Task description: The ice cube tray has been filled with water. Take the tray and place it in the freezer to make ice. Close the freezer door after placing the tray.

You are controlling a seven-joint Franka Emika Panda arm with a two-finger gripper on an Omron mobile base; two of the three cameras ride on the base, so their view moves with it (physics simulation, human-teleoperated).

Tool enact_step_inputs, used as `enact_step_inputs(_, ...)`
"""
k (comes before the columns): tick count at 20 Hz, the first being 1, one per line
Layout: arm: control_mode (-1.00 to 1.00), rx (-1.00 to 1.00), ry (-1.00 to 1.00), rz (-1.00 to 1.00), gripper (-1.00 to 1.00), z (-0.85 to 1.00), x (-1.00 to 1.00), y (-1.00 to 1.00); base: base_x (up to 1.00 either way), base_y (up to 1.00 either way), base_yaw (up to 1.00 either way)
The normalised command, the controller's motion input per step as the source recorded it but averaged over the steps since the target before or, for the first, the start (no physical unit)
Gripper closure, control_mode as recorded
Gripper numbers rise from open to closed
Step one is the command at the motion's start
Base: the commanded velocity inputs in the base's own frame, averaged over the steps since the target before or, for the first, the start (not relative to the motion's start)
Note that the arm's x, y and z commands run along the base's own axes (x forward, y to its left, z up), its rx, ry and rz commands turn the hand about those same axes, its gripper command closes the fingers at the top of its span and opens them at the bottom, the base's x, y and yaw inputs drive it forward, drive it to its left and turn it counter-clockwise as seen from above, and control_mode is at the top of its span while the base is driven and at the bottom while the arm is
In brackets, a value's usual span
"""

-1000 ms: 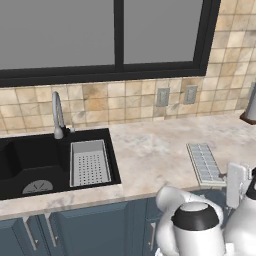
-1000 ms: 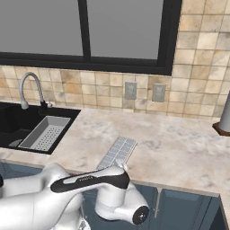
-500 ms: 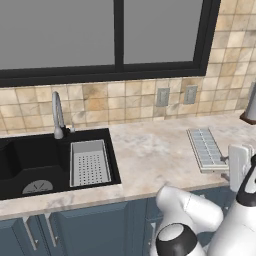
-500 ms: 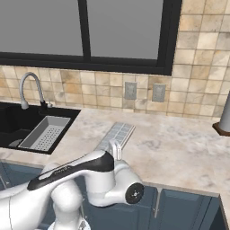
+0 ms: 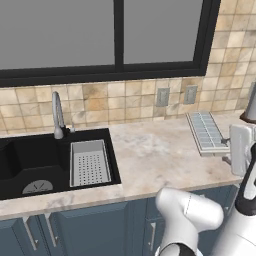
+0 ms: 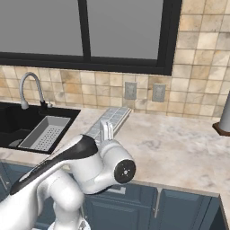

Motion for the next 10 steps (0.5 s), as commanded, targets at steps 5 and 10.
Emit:
enact_step_inputs(5, -1.00, 0.01, 0.04, 0.07, 1.00, 0.54, -0.16, 0.17, 0.00, 0.00, 0.00)
enact_step_inputs(10, -1.00, 0.06, 0.06, 0.07, 1.00, 0.25, -0.17, 0.26, 0.00, 0.00, 0.00)
